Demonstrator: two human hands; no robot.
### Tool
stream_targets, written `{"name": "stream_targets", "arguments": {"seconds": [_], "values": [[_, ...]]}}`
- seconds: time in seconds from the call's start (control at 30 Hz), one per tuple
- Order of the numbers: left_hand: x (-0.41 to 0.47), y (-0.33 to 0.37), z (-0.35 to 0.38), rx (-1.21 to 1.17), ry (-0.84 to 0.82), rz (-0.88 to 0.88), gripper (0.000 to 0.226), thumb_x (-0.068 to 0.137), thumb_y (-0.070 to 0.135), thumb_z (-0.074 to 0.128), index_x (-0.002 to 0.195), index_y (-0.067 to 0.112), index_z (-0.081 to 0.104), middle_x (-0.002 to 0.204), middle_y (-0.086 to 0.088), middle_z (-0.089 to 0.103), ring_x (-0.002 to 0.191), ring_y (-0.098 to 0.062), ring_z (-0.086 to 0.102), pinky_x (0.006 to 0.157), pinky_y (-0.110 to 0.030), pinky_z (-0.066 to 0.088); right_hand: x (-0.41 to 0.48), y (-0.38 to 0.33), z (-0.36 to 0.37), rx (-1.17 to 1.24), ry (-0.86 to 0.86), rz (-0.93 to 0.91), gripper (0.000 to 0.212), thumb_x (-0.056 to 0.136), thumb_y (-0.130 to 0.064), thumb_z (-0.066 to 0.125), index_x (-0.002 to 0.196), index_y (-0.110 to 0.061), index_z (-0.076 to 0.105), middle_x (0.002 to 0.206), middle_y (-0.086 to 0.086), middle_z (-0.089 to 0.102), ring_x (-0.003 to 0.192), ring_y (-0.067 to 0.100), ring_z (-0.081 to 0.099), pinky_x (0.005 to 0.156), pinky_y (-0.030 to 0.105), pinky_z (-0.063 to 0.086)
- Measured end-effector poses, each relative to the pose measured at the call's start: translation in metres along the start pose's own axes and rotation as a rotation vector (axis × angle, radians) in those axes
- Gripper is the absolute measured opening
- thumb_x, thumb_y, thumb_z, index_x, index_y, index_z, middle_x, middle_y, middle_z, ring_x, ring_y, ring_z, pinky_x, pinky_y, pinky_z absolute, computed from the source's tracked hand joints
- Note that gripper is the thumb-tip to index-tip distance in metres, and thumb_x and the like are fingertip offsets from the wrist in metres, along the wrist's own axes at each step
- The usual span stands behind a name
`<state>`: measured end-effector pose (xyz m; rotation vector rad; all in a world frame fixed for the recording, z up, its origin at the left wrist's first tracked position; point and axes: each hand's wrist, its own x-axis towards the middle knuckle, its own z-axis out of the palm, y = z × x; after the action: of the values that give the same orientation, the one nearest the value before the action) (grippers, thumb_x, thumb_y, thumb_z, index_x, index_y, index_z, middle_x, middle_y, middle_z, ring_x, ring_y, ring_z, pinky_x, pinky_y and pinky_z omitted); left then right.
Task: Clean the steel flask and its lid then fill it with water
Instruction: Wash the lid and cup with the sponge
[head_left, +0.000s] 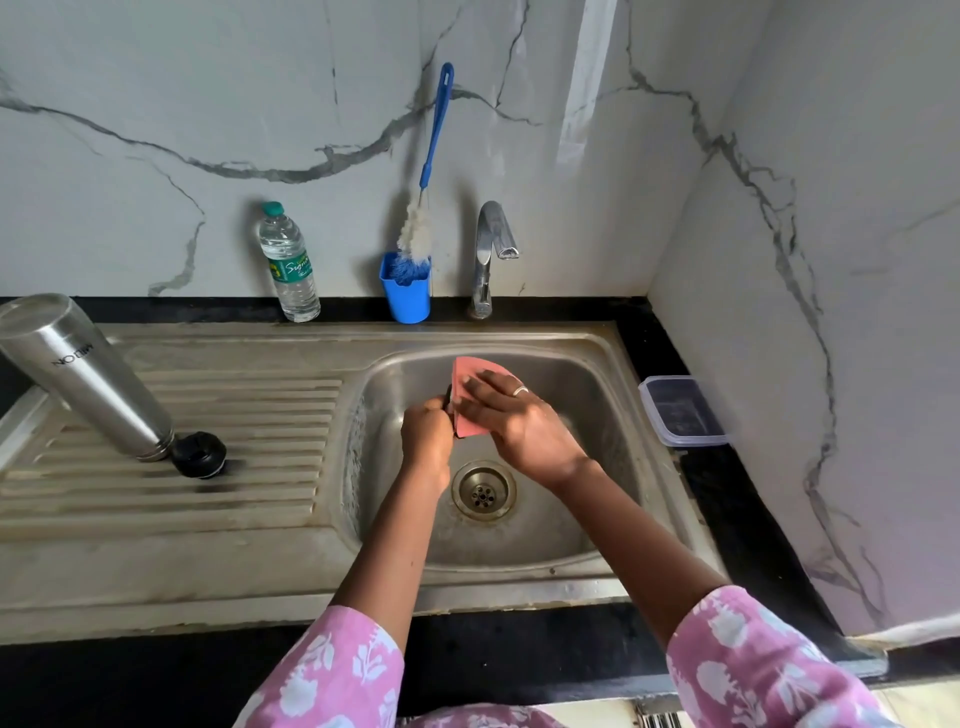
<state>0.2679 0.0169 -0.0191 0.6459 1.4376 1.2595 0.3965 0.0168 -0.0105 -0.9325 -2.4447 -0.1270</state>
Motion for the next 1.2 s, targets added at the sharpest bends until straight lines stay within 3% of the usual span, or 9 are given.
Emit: {"name": "stream_targets", "arguments": {"seconds": [0.27, 0.37, 0.43, 0.6, 0.7, 0.83, 0.97, 1.07, 1.2], "values": [[-0.014, 0.007, -0.001, -0.488, -0.075, -0.299, 0.039, 0.087, -0.014, 0.024, 0.075, 0.004, 0.056, 0.064, -0.007, 0.059, 0.059, -0.015, 0.056, 0.058, -0.022, 0.048, -0.012, 0.002, 0.001, 0.106, 0.176, -0.197, 0.026, 0.083, 0.003, 0.056, 0.102, -0.002, 0.072, 0.119, 0.014, 0.065, 0.120, 0.040, 0.053, 0.105, 0.054, 0.037], [-0.020, 0.011, -0.002, -0.633, -0.082, -0.372, 0.033, 0.091, -0.012, 0.028, 0.079, -0.001, 0.057, 0.064, -0.011, 0.063, 0.064, -0.019, 0.060, 0.048, -0.020, 0.053, -0.018, 0.002, 0.004, 0.206, 0.284, -0.151, 0.023, 0.084, 0.006, 0.056, 0.099, 0.000, 0.072, 0.119, 0.017, 0.064, 0.123, 0.037, 0.049, 0.109, 0.052, 0.033], [-0.025, 0.015, -0.002, -0.710, -0.100, -0.427, 0.029, 0.096, -0.007, 0.030, 0.085, -0.003, 0.056, 0.079, -0.016, 0.060, 0.073, -0.022, 0.058, 0.049, -0.026, 0.055, -0.021, 0.001, 0.006, 0.293, 0.344, -0.066, 0.025, 0.081, 0.010, 0.055, 0.096, 0.001, 0.073, 0.121, 0.017, 0.062, 0.125, 0.036, 0.047, 0.108, 0.049, 0.035], [-0.029, 0.018, -0.002, -0.732, -0.134, -0.454, 0.024, 0.098, -0.004, 0.031, 0.095, -0.003, 0.055, 0.084, -0.019, 0.061, 0.079, -0.025, 0.060, 0.086, -0.044, 0.046, -0.023, -0.012, 0.009, 0.603, 0.472, 0.265, 0.032, 0.074, 0.019, 0.062, 0.096, -0.002, 0.072, 0.129, 0.010, 0.053, 0.130, 0.020, 0.044, 0.107, 0.036, 0.040], [-0.024, 0.016, -0.004, -0.762, -0.135, -0.458, 0.028, 0.098, -0.004, 0.031, 0.091, 0.002, 0.057, 0.068, -0.018, 0.068, 0.085, -0.023, 0.061, 0.097, -0.042, 0.041, -0.014, -0.018, 0.006, 0.915, 0.473, 0.559, 0.036, 0.075, 0.010, 0.062, 0.105, -0.008, 0.070, 0.129, 0.001, 0.056, 0.124, 0.005, 0.050, 0.103, 0.036, 0.044], [-0.016, 0.014, -0.008, -0.586, -0.168, -0.412, 0.031, 0.097, -0.007, 0.031, 0.083, 0.006, 0.055, 0.057, -0.006, 0.067, 0.078, -0.019, 0.060, 0.094, -0.034, 0.044, -0.001, -0.014, -0.007, 1.221, 0.384, 0.860, 0.041, 0.078, 0.012, 0.050, 0.112, -0.002, 0.068, 0.123, 0.010, 0.064, 0.119, 0.020, 0.057, 0.094, 0.047, 0.050], [-0.008, 0.021, -0.004, -0.171, -0.192, -0.327, 0.041, 0.094, -0.014, 0.027, 0.078, 0.016, 0.051, 0.043, 0.013, 0.056, 0.072, -0.008, 0.053, 0.082, -0.031, 0.045, 0.008, 0.008, -0.016, 0.835, 0.054, 0.958, 0.053, 0.062, -0.002, 0.042, 0.103, -0.016, 0.072, 0.099, 0.008, 0.072, 0.098, 0.024, 0.066, 0.087, 0.043, 0.054], [-0.004, 0.031, 0.005, 0.118, -0.137, -0.234, 0.032, 0.096, -0.002, 0.040, 0.072, 0.017, 0.051, 0.056, 0.003, 0.053, 0.066, -0.011, 0.048, 0.065, -0.025, 0.044, 0.020, 0.015, -0.024, 0.599, -0.214, 0.903, 0.043, 0.075, 0.006, 0.041, 0.105, -0.007, 0.067, 0.099, 0.016, 0.069, 0.092, 0.027, 0.063, 0.075, 0.026, 0.046], [0.000, 0.036, 0.010, 0.459, -0.001, 0.027, 0.025, 0.084, 0.001, 0.053, 0.061, 0.008, 0.055, 0.062, -0.006, 0.048, 0.071, -0.021, 0.047, 0.063, -0.028, 0.037, 0.029, 0.013, -0.025, 0.345, -0.333, 0.781, 0.042, 0.083, 0.005, 0.039, 0.113, -0.012, 0.062, 0.098, 0.020, 0.065, 0.089, 0.038, 0.064, 0.071, 0.034, 0.051]]}}
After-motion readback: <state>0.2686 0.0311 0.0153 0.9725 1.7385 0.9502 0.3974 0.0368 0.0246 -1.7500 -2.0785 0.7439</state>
